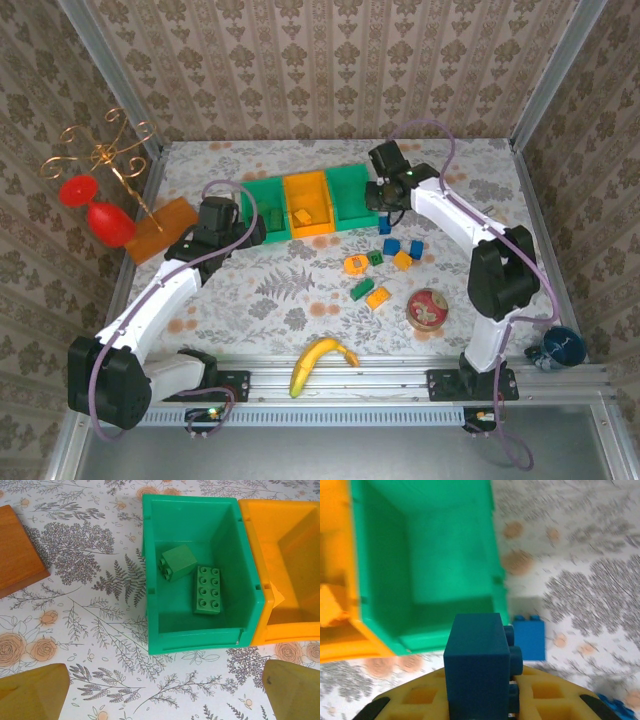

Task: Sort the legos into containers by color
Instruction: Place the lego in the container.

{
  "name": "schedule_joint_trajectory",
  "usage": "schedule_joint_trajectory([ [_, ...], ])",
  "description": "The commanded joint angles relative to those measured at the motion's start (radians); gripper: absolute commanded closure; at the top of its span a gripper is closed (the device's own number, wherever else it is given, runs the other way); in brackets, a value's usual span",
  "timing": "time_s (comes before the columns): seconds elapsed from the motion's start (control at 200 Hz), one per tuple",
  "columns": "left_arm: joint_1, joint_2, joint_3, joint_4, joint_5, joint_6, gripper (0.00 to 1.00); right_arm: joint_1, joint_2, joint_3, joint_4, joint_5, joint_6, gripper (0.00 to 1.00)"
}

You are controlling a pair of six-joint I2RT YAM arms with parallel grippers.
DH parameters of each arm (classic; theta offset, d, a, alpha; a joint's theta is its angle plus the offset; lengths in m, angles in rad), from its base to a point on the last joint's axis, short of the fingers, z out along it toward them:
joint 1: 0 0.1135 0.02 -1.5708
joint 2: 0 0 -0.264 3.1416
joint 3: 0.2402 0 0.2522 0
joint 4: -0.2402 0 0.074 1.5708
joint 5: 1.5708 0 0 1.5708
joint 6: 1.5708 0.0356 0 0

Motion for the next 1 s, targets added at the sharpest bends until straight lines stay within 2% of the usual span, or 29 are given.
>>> schedule_joint_trajectory([
  [0.0, 0.009, -0.006, -0.001, 0.010, 0.002, -0.021, 0.00, 0.031, 0.080, 0.087, -0.038, 0.053, -0.020, 0.94],
  [0.34, 0.012, -0.020, -0.004, -0.002, -0.003, -0.013, 0.00, 0.070, 0.309, 0.345, -0.112, 0.103, -0.043, 0.92],
  [0.655, 0.017, -0.035, -0.018, 0.002, 0.004, -0.012, 0.00, 0.081, 0.405, 0.435, -0.142, 0.128, -0.059, 0.86],
  [0.77, 0.018, -0.035, -0.018, 0.004, 0.008, -0.014, 0.00, 0.081, 0.416, 0.443, -0.150, 0.135, -0.061, 0.83],
  [0.995, 0.020, -0.037, -0.019, 0.004, 0.009, -0.013, 0.00, 0.083, 0.407, 0.446, -0.156, 0.137, -0.062, 0.67],
])
